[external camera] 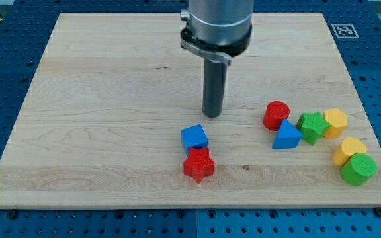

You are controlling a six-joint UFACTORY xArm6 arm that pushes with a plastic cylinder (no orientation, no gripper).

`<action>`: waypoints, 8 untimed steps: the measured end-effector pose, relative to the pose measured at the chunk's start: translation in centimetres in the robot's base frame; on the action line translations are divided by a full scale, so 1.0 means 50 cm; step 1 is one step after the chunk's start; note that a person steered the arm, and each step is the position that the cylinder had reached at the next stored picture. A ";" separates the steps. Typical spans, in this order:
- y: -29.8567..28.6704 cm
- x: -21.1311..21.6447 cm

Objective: Move blue triangle closer to blue cube

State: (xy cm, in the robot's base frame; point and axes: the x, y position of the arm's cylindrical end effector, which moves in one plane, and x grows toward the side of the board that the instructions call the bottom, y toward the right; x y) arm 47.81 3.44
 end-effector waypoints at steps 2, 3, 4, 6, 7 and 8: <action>0.046 0.085; 0.111 0.088; 0.127 0.126; 0.186 0.175; 0.264 0.176; 0.292 0.176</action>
State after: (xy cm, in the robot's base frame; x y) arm 56.60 18.02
